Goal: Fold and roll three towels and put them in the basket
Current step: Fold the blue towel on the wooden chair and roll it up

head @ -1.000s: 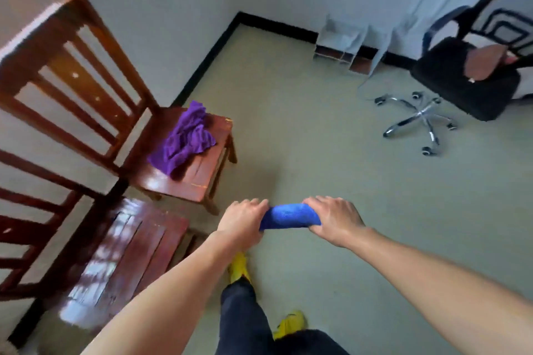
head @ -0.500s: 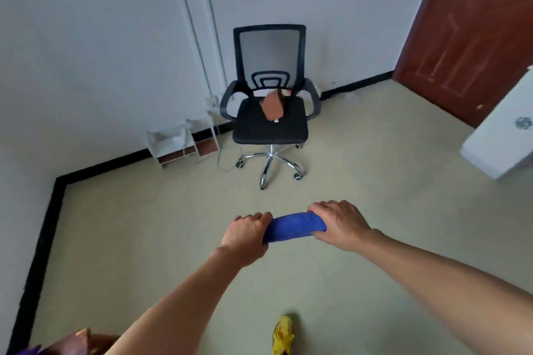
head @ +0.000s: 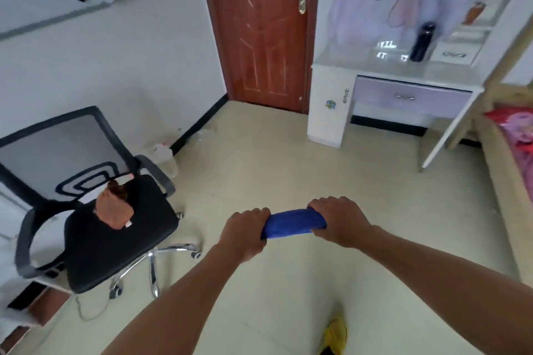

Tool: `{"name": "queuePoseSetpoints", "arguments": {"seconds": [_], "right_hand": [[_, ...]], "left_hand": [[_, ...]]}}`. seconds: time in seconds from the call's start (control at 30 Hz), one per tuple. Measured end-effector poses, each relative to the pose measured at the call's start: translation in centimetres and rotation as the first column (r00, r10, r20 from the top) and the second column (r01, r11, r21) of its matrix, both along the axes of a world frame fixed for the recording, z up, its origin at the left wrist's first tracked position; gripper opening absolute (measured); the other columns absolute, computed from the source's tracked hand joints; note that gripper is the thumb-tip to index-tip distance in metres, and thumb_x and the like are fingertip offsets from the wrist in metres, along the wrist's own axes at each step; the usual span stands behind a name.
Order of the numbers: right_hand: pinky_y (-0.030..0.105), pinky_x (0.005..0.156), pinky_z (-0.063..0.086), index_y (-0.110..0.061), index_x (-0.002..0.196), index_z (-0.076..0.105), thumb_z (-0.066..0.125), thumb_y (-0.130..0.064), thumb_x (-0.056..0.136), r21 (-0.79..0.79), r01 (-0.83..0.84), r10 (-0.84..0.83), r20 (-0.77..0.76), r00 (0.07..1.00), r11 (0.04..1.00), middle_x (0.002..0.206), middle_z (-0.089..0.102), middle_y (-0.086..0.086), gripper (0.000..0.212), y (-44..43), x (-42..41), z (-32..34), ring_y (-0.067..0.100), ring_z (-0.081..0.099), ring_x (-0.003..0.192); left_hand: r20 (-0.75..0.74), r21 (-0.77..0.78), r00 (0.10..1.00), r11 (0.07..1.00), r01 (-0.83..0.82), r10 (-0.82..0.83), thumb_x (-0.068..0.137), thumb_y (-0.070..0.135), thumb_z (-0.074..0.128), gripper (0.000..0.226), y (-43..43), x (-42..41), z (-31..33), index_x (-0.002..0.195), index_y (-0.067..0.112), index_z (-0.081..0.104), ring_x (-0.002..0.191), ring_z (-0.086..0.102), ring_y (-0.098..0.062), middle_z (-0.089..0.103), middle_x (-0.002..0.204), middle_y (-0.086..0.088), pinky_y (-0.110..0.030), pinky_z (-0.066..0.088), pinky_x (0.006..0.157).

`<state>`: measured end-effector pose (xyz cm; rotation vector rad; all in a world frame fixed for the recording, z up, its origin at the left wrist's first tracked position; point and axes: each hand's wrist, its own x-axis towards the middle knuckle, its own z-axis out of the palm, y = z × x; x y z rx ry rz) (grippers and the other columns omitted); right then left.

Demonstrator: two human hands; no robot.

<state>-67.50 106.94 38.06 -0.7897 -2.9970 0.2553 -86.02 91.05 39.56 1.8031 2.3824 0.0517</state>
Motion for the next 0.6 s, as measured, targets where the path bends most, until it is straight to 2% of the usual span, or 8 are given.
{"name": "queuePoseSetpoints", "arguments": {"seconds": [0.1,0.3,0.43,0.5,0.6], "right_hand": [[0.031,0.083,0.039,-0.027,0.113,0.055,0.054,-0.043,0.081,0.075,0.053,-0.053,0.005,0.999,0.996,0.1,0.064,-0.007,0.036,7.3,-0.5,-0.8,0.02,0.059,0.091],[0.033,0.083,0.043,-0.024,0.111,0.058,0.057,-0.043,0.08,0.13,0.089,-0.081,-0.067,0.994,0.988,0.1,0.066,-0.004,0.036,21.8,-4.2,-0.3,0.021,0.061,0.089],[0.032,0.074,0.047,-0.023,0.105,0.061,0.066,-0.039,0.075,0.205,0.103,-0.073,-0.147,0.986,0.973,0.091,0.068,-0.003,0.034,30.6,-7.5,1.5,0.02,0.062,0.078],[0.031,0.068,0.049,-0.022,0.1,0.063,0.073,-0.037,0.068,0.244,0.11,-0.068,-0.172,0.983,0.963,0.085,0.069,-0.003,0.036,34.8,-9.6,1.9,0.019,0.063,0.071],[0.03,0.065,0.051,-0.021,0.098,0.062,0.079,-0.036,0.063,0.274,0.103,-0.041,-0.223,0.974,0.956,0.082,0.069,-0.002,0.041,40.8,-13.3,2.3,0.017,0.064,0.068]], "left_hand": [[-0.065,0.021,0.993,0.995,0.097,-0.095,0.084,0.021,0.05,0.026,8.4,-1.6,-0.5,0.11,0.02,0.049,0.087,0.058,-0.024,0.06,0.1,0.001,-0.032,0.042,0.079],[-0.103,0.062,0.986,0.989,0.138,-0.131,0.086,0.021,0.05,0.025,23.6,-5.7,0.8,0.111,0.021,0.049,0.087,0.056,-0.02,0.061,0.101,0.002,-0.025,0.033,0.071],[-0.128,0.15,0.985,0.979,0.137,-0.119,0.084,0.021,0.054,0.029,32.2,-8.9,2.0,0.114,0.019,0.051,0.089,0.055,-0.02,0.059,0.102,0.002,-0.026,0.035,0.073],[-0.143,0.175,0.983,0.974,0.143,-0.119,0.078,0.019,0.063,0.031,36.2,-11.2,2.1,0.108,0.017,0.055,0.083,0.056,-0.02,0.06,0.097,0.001,-0.028,0.039,0.07],[-0.198,0.194,0.969,0.963,0.188,-0.15,0.057,0.018,0.079,0.039,42.4,-15.4,2.0,0.092,0.018,0.061,0.064,0.056,-0.017,0.061,0.078,0.003,-0.026,0.042,0.056]]}}
